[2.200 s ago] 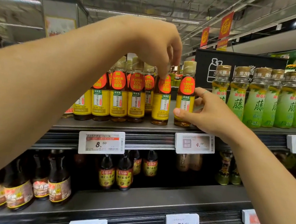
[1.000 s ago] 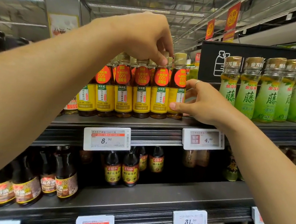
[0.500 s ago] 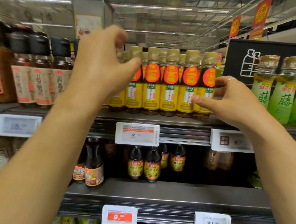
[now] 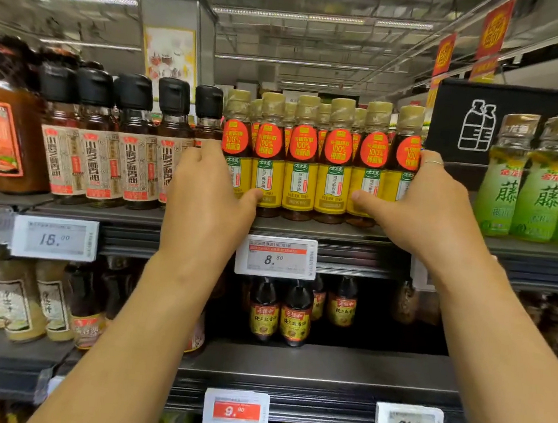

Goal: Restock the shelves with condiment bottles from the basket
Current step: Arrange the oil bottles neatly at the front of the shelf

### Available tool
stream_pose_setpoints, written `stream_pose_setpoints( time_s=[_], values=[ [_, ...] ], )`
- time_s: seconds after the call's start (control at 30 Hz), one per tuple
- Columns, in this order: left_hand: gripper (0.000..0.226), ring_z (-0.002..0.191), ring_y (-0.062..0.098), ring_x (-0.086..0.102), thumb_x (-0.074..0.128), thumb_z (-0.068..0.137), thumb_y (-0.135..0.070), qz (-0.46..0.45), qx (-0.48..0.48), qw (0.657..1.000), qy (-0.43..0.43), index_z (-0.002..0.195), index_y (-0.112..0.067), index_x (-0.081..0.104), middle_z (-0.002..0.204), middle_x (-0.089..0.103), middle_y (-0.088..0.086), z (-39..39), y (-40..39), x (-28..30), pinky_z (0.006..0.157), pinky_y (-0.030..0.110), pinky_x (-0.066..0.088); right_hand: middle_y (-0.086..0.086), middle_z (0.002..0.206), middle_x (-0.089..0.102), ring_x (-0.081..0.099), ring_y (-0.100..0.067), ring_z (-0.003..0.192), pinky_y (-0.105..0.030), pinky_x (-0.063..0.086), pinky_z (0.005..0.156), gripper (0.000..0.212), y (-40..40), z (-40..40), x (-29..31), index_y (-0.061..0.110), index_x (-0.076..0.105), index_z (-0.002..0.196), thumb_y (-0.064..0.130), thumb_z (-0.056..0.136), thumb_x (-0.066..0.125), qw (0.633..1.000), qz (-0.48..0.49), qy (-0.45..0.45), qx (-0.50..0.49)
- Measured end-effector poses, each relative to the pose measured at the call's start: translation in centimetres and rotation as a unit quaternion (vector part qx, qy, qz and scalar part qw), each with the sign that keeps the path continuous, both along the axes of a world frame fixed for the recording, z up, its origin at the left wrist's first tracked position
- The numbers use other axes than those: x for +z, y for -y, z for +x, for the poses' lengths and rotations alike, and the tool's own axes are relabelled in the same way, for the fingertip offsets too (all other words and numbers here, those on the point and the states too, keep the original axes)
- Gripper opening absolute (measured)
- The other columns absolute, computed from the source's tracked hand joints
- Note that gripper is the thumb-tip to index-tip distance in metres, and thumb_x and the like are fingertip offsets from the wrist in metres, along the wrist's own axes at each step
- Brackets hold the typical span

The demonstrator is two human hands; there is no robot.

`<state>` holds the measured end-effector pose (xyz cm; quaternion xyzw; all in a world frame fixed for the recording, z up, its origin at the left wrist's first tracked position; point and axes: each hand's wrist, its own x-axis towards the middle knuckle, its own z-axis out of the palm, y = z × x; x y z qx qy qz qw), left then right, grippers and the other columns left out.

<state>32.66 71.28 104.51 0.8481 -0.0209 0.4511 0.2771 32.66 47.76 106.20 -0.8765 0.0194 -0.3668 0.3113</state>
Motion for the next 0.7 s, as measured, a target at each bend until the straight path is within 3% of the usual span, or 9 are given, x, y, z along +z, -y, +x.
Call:
stream_pose_setpoints(
  time_s=[0.3,0.5,0.7],
  values=[
    [0.061,0.112,0.026,0.055,0.085,0.077,-0.038,-0.014,-0.009,1.000,0.017,0.125,-0.015,0.056,0.117,0.059,0.007,0.0,-0.2,-0.4,0.093,0.039,0.047,-0.005,0.127,0.061,0.057,-0.028,0.121,-0.029,0.040,0.083,0.081,-0.1,-0.1,-0.5,0.017,0.042,0.137,0.051,0.076,0.083,1.000,0.019,0.009,0.007],
    [0.037,0.099,0.028,0.058,0.069,0.089,-0.034,-0.001,-0.020,0.999,0.039,0.117,-0.014,0.055,0.108,0.058,0.005,-0.3,-0.5,-0.9,0.087,0.045,0.051,-0.006,0.130,0.061,0.057,-0.028,0.123,-0.033,0.046,0.090,0.086,0.4,-0.6,-1.0,0.014,0.038,0.144,0.051,0.079,0.080,1.000,-0.003,0.005,-0.008],
    [0.023,0.091,0.022,0.061,0.063,0.094,-0.027,0.032,-0.062,0.995,0.073,0.115,-0.017,0.060,0.103,0.060,0.000,-1.2,-0.7,-2.2,0.082,0.042,0.051,-0.006,0.117,0.060,0.059,-0.028,0.111,-0.034,0.044,0.081,0.056,1.4,-2.1,-3.0,0.017,0.051,0.134,0.041,0.087,0.070,0.994,-0.077,0.077,-0.031]
  ],
)
